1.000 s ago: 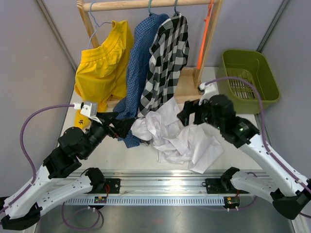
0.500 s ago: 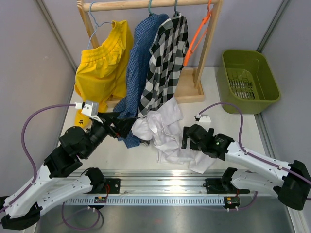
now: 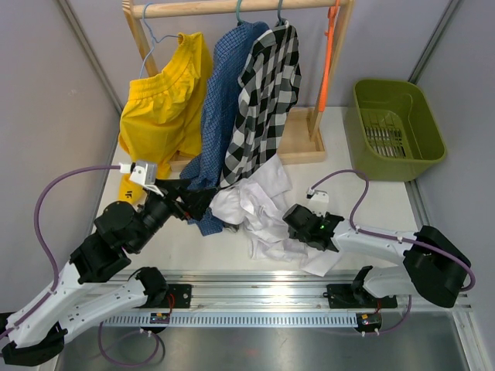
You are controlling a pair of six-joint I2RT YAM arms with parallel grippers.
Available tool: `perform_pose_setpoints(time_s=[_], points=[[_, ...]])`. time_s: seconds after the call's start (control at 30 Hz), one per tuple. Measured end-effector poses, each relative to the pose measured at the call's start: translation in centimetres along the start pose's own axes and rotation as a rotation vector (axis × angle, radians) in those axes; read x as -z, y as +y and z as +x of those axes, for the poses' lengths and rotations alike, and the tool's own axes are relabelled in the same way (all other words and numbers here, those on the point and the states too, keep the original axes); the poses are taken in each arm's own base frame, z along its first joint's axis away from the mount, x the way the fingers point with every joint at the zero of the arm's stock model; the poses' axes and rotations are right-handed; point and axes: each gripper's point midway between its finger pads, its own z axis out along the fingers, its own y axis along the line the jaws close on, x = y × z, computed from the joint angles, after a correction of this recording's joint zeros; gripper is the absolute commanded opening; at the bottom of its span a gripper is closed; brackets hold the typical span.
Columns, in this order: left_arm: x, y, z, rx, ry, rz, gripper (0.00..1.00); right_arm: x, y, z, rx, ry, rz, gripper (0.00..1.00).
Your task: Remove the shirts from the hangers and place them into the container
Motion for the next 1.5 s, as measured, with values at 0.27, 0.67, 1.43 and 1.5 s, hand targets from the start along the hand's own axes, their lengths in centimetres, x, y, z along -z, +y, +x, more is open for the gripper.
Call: perform_pose_setpoints(time_s=[0.27,0.67,1.43,1.5], points=[[0.6,-0.1,-0.5,0.017,-0.019,0.009,0.99,0.0,0.1,-0.1,-0.069,-0.018,-0.011,0.00],[0.7,-0.3,-0.5,0.031,-0.020,0.021,0.99,11.8,-5.0,-10.2,-0.332,-0.334,-0.093,0.00],[0.6,-1.3,0.6,0.063,-0.003,0.087,0.99,8.0,8.8,-14.8,0.264,-0.263,-0.210,0.03],[0.8,-1.1,0.6,0.064,-0.008,0.084,0.99,6.5,7.6,-14.0,0.225,-0.236,-0.168,0.44]])
